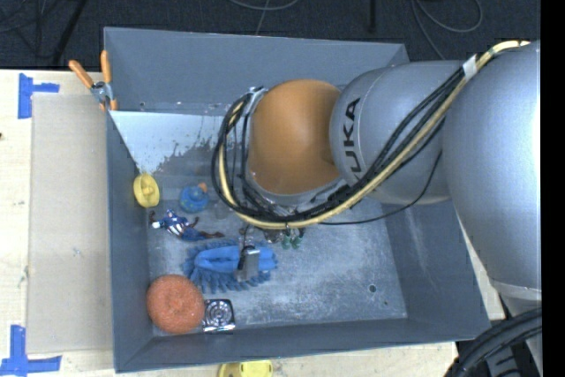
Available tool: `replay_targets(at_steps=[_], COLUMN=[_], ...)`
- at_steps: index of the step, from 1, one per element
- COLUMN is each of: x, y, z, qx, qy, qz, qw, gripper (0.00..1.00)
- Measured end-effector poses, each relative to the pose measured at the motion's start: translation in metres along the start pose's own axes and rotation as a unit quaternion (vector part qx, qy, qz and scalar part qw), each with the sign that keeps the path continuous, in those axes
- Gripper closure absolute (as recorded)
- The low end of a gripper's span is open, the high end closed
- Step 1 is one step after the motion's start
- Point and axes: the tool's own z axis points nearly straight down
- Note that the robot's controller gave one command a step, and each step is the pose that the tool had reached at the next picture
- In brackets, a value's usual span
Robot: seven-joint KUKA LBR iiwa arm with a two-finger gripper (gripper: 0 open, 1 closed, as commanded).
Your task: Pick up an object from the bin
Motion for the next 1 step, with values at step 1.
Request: replay_targets(at_steps=[1], x=[0.0117], y=[-0.0082], z=[0.0504], qx=[0.000], qy=[-0.0002], qz=[0.082], qw=[0.9966], gripper=[0.00])
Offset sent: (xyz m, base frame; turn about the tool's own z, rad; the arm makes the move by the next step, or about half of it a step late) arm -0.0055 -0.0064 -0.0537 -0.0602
